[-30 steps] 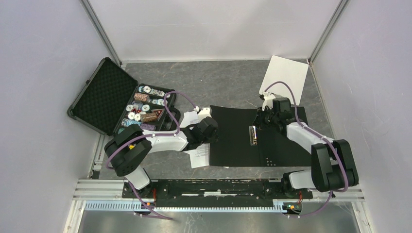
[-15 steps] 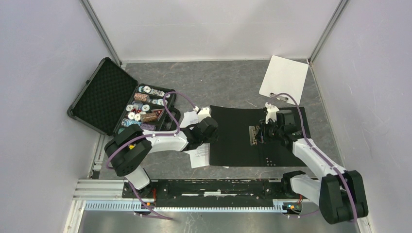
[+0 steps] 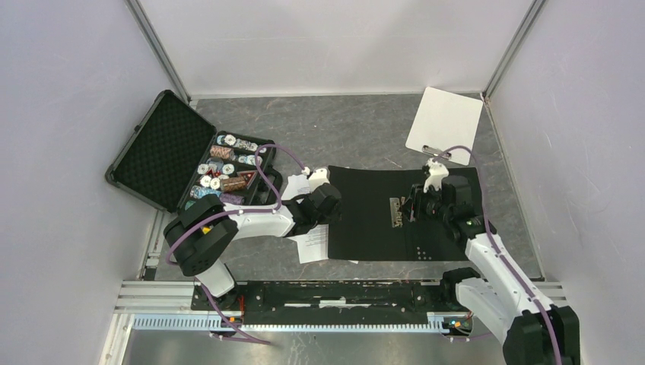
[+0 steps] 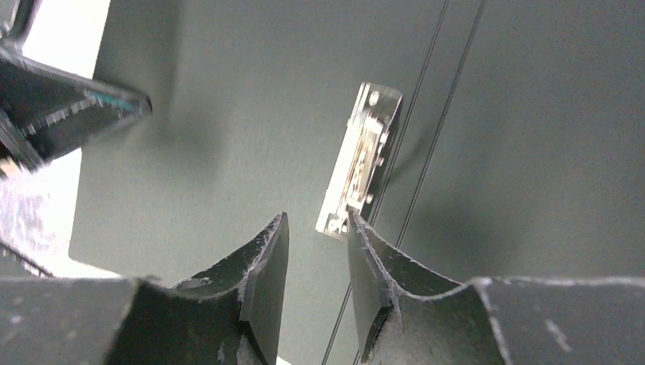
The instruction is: Put the files into the folder
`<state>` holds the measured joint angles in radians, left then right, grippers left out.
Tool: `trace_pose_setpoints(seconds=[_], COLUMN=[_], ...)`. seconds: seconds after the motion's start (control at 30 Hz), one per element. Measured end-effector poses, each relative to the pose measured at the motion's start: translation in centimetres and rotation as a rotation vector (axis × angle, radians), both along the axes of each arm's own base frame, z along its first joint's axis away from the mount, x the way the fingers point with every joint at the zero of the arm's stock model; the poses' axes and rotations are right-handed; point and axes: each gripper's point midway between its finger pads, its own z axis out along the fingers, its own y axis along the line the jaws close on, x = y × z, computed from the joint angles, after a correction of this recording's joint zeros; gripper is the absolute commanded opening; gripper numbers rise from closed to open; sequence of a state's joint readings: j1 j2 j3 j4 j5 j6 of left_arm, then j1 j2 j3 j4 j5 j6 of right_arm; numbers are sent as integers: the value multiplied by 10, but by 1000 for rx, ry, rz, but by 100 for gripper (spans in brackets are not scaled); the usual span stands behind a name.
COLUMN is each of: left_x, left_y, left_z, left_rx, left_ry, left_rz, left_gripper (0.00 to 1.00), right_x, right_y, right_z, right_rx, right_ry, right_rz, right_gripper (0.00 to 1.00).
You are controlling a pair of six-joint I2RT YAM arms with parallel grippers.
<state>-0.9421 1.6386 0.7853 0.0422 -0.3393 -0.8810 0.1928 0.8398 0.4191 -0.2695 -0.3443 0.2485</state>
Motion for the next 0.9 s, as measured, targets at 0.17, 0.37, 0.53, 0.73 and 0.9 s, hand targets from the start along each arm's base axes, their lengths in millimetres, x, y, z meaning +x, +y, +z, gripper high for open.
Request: trace_pose_setpoints(seconds=[0.17,0.37,0.53,0.73,0.9], left_x=[0,1,1,1,2], left_y=[0,0,-1,0,0], left_z=[0,0,0,0,1], left_rx=[-6,-8,-9,-9,-13], left_ry=[-3,-6,-7,-7,-7], left_rz=[2,4,5,9,19], left_gripper=[2,2,2,2,2], right_x=[45,87,81,67,55], right_y=[-3,2,4,0,-5], right_z=[34,29,-5,-17,-10], right_rx=[-43,-83,-108,-139,-155], right_ry=[-48,8,133,200,194], right_rz=[-49,-39,4,18,13], right_gripper=[34,25,25,22,20])
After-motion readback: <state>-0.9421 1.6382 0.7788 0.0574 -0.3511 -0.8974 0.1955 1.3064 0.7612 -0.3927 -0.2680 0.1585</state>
